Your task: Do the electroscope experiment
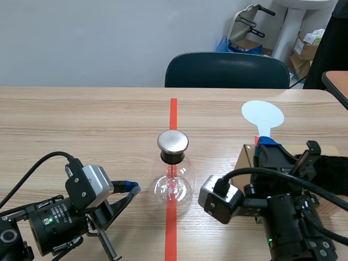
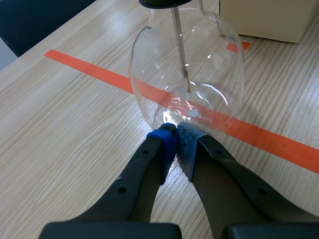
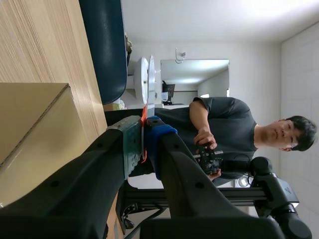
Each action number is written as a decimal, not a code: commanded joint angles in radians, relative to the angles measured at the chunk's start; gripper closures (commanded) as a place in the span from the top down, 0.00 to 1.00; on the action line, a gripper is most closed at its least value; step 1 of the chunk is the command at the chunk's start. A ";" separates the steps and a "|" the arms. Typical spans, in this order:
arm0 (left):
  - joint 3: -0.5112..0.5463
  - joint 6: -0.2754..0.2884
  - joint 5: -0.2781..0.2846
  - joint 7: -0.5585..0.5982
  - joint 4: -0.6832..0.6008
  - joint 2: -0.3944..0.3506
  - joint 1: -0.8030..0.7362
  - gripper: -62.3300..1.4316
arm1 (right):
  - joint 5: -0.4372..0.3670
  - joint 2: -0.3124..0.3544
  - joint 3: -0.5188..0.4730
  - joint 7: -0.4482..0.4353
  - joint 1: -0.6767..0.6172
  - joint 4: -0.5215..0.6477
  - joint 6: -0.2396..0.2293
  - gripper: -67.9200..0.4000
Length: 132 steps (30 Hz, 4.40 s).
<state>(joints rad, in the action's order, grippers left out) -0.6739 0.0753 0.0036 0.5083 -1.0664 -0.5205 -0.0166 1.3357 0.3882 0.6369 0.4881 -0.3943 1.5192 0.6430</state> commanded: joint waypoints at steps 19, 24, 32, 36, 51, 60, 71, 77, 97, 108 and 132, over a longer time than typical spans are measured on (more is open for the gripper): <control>0.008 -0.002 0.006 0.012 -0.016 0.005 0.006 0.06 | 0.020 0.002 -0.010 -0.267 -0.013 0.008 0.014 0.03; 0.008 -0.002 0.006 0.012 -0.016 0.005 0.006 0.06 | 0.027 0.002 -0.010 -0.369 -0.013 0.008 0.014 0.03; 0.008 -0.002 0.006 0.012 -0.016 0.005 0.006 0.06 | 0.026 0.002 -0.009 -0.502 -0.013 0.008 0.014 0.03; 0.008 -0.002 0.006 0.012 -0.016 0.005 0.006 0.06 | 0.026 0.002 -0.009 -0.543 -0.013 0.008 0.014 0.03; 0.008 -0.002 0.006 0.012 -0.016 0.005 0.006 0.06 | 0.026 0.002 -0.009 -0.574 -0.013 0.008 0.014 0.03; 0.008 -0.002 0.006 0.012 -0.016 0.005 0.006 0.06 | 0.026 0.002 -0.009 -0.574 -0.013 0.008 0.014 0.03; 0.008 -0.002 0.006 0.012 -0.016 0.005 0.006 0.06 | 0.026 0.002 -0.009 -0.476 -0.013 0.008 0.014 0.03; 0.008 -0.002 0.006 0.012 -0.016 0.005 0.006 0.06 | 0.026 0.002 -0.009 -0.322 -0.013 0.008 0.014 0.03; 0.008 -0.002 0.006 0.012 -0.016 0.005 0.006 0.06 | 0.026 0.002 -0.009 -0.037 -0.013 0.008 0.014 0.03; 0.008 -0.002 0.006 0.012 -0.016 0.005 0.005 0.06 | 0.026 0.002 -0.009 -0.037 -0.013 0.008 0.014 0.03; 0.008 -0.002 0.006 0.011 -0.016 0.004 0.000 0.06 | 0.026 0.002 -0.009 -0.038 -0.013 0.008 0.014 0.03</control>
<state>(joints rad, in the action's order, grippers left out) -0.6739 0.0753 0.0036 0.5056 -1.0664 -0.5205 -0.0166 1.3602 0.3882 0.6361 0.4461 -0.4160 1.5192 0.6434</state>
